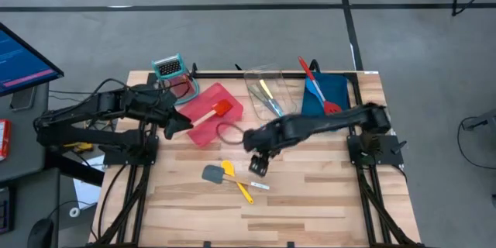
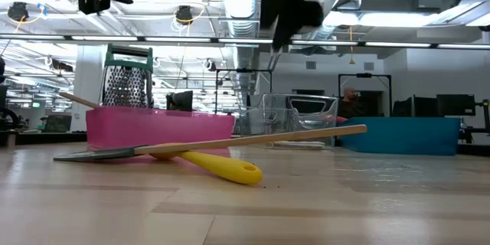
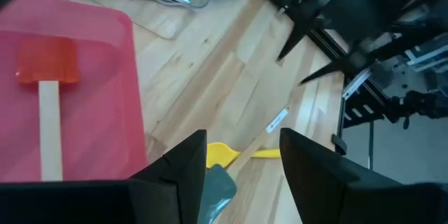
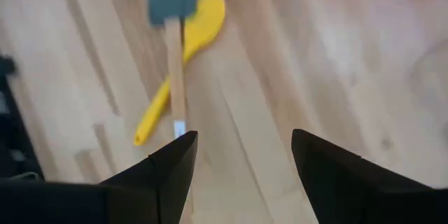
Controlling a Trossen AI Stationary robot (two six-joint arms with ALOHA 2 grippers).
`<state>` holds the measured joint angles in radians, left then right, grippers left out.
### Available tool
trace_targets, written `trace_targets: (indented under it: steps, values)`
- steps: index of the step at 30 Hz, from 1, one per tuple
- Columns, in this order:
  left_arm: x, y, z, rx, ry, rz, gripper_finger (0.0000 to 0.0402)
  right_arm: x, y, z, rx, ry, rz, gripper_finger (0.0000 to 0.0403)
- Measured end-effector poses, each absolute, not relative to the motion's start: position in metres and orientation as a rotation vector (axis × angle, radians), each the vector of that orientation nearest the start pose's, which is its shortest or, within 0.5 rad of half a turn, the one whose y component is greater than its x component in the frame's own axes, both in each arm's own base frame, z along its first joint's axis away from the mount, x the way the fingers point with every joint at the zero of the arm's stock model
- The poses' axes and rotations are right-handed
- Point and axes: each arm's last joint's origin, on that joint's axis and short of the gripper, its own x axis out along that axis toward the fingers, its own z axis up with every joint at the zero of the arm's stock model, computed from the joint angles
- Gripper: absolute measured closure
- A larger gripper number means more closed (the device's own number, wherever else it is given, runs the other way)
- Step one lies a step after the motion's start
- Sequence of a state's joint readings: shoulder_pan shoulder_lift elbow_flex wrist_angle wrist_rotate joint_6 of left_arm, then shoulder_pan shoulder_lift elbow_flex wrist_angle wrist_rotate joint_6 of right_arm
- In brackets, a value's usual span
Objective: Pick & Place Kitchen Items
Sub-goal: Put the blue spatula into the red bin
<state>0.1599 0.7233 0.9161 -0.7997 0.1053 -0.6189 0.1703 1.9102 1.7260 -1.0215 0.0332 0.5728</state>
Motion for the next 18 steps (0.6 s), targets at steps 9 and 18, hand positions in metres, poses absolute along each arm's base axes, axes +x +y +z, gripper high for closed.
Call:
trace_targets:
  steps: [9, 18]
  values:
    - [0.13, 0.01, 0.33, -0.661, 0.575, 0.175, 0.0238, 0.417, 0.101, 0.181, 0.389, 1.415, -0.242, 0.017]
    - [0.131, 0.006, 0.331, -0.641, 0.581, 0.141, 0.0238, 0.428, 0.12, 0.156, 0.467, 1.364, -0.267, 0.017]
